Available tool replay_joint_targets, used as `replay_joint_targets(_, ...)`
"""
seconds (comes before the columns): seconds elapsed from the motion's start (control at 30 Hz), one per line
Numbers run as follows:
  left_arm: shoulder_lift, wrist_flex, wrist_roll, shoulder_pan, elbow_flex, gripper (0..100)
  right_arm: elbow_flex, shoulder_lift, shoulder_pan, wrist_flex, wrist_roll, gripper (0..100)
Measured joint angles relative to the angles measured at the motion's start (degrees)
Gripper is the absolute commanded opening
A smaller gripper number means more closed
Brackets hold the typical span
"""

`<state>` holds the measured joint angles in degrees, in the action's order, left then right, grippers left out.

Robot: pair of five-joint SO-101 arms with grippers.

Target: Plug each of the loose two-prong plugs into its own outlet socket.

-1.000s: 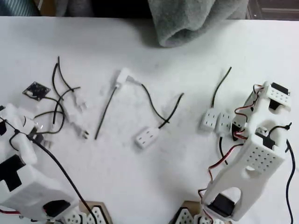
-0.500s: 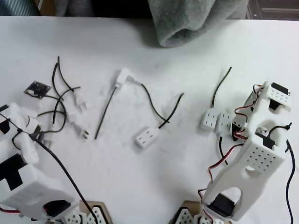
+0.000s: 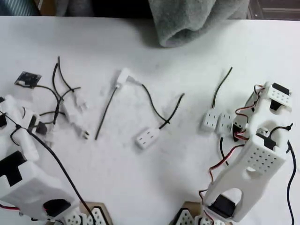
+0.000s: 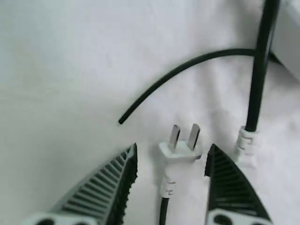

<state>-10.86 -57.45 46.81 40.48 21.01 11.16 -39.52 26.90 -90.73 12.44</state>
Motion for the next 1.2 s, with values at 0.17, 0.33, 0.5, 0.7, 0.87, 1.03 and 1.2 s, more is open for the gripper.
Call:
replay_joint_targets(0.17,0.0,0.4,0.0,0.1,-0.5,24,0.0,0.0,-0.1,0.0,0.0,31.6)
replay_joint_targets(0.33,0.0,0.4,0.2,0.0,0.4,24,0.0,0.0,-0.1,0.0,0.0,31.6)
replay_joint_targets(0.5,0.0,0.9,0.3,0.1,2.8,24,0.0,0.0,-0.1,0.0,0.0,31.6)
replay_joint_targets(0.7,0.0,1.3,0.3,-0.4,3.2,21,0.0,0.0,-0.1,0.0,0.0,31.6)
replay_joint_targets(0.87,-1.7,3.1,0.3,-0.8,3.2,12,0.0,0.0,-0.1,0.0,0.0,31.6)
replay_joint_targets(1.03,-4.8,3.0,0.9,-1.1,3.0,4,0.0,0.0,-0.1,0.0,0.0,31.6)
replay_joint_targets(1.2,-5.5,3.0,7.4,-1.2,2.9,8,0.0,0.0,-0.1,0.0,0.0,31.6)
